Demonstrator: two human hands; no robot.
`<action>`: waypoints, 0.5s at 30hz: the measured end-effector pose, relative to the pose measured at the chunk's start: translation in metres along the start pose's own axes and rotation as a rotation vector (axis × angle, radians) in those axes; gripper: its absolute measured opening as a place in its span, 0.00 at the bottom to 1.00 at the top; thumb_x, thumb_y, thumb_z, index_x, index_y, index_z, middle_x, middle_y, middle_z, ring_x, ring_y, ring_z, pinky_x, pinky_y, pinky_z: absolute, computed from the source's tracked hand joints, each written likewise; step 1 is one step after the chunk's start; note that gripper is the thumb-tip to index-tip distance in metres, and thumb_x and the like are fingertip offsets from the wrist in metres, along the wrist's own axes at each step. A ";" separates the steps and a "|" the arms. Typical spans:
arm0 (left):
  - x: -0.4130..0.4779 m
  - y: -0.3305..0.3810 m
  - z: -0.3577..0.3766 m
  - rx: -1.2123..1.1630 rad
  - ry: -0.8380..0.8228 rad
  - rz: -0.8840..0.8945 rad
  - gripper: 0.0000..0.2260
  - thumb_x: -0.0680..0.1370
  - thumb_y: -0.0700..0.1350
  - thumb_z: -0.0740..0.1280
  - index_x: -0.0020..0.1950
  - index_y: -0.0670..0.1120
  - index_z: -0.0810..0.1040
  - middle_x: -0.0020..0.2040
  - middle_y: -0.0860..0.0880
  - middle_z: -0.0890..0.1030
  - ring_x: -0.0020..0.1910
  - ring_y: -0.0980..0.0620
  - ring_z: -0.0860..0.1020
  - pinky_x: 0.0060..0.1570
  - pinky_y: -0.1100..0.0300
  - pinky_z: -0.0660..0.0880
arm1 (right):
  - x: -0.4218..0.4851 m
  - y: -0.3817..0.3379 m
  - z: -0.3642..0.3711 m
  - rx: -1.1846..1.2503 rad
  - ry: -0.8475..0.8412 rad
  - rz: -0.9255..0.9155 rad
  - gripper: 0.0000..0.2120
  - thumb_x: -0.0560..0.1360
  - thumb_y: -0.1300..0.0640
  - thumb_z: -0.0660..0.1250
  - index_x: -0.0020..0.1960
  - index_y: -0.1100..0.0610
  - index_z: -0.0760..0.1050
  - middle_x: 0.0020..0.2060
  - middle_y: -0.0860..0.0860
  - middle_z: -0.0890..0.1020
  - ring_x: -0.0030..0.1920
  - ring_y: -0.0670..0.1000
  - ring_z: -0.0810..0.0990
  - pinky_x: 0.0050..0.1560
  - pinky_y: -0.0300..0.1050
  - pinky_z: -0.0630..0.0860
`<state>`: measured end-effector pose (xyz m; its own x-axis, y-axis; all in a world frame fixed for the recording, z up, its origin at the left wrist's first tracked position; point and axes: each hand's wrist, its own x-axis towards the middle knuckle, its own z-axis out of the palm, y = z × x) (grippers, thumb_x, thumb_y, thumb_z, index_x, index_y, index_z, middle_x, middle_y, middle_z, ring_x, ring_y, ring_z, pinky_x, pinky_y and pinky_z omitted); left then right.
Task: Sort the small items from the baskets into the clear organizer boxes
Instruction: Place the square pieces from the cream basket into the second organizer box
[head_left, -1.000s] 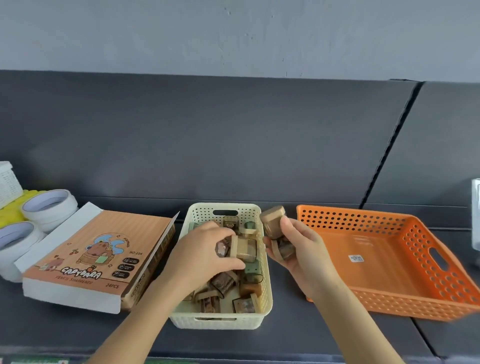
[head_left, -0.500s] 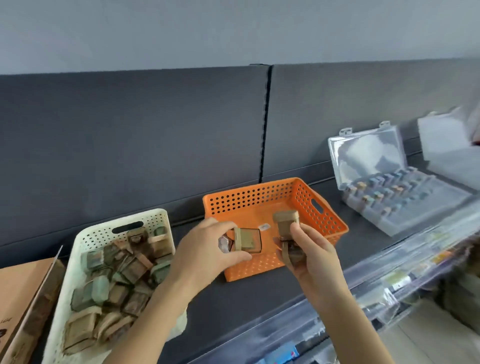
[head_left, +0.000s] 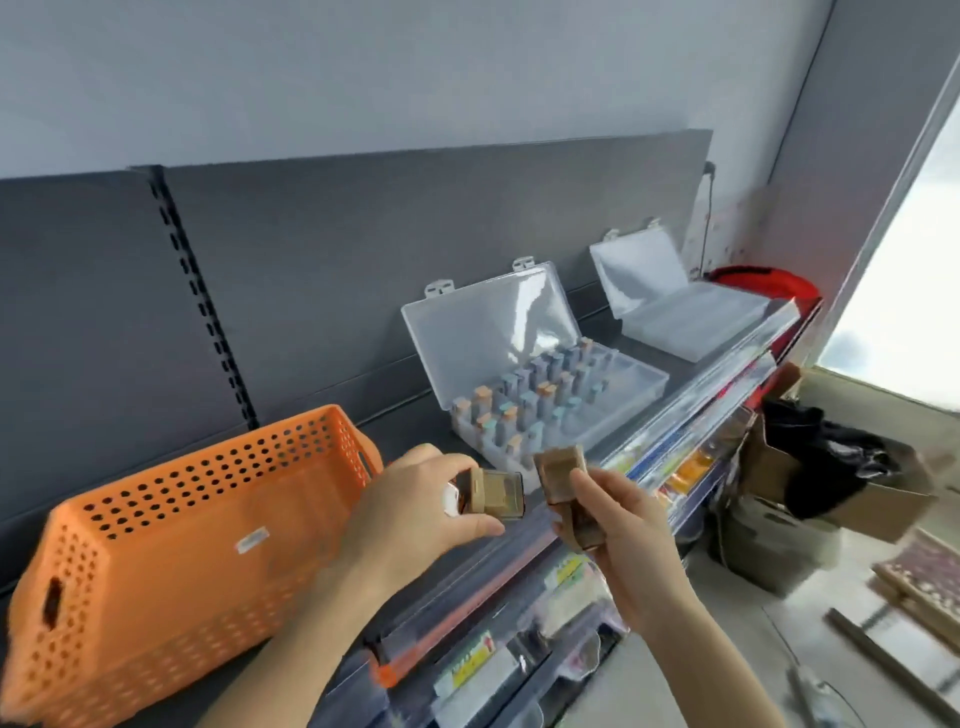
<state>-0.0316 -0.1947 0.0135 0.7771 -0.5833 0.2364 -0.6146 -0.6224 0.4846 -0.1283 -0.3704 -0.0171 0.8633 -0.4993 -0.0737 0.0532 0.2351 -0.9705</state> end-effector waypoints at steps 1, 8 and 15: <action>0.013 0.014 0.012 0.013 -0.013 0.021 0.23 0.64 0.64 0.73 0.55 0.56 0.78 0.44 0.59 0.72 0.44 0.56 0.73 0.43 0.59 0.71 | 0.008 -0.005 -0.018 -0.015 0.016 -0.006 0.06 0.76 0.58 0.67 0.46 0.58 0.83 0.38 0.57 0.82 0.39 0.56 0.76 0.43 0.52 0.72; 0.102 0.099 0.074 0.063 -0.080 0.141 0.23 0.65 0.65 0.72 0.57 0.56 0.78 0.48 0.56 0.76 0.47 0.56 0.73 0.44 0.59 0.70 | 0.056 -0.042 -0.135 -0.144 0.127 -0.078 0.04 0.74 0.60 0.69 0.46 0.55 0.83 0.38 0.60 0.83 0.33 0.52 0.75 0.34 0.47 0.70; 0.186 0.150 0.117 0.158 -0.150 0.264 0.24 0.64 0.68 0.69 0.54 0.56 0.78 0.45 0.58 0.73 0.45 0.57 0.72 0.41 0.62 0.68 | 0.107 -0.064 -0.210 -0.164 0.226 -0.126 0.05 0.75 0.58 0.68 0.49 0.52 0.83 0.39 0.57 0.84 0.37 0.52 0.80 0.38 0.44 0.76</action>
<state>0.0048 -0.4572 0.0310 0.5668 -0.7981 0.2045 -0.8147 -0.5059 0.2835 -0.1452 -0.6143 -0.0110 0.7204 -0.6933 0.0188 0.0553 0.0304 -0.9980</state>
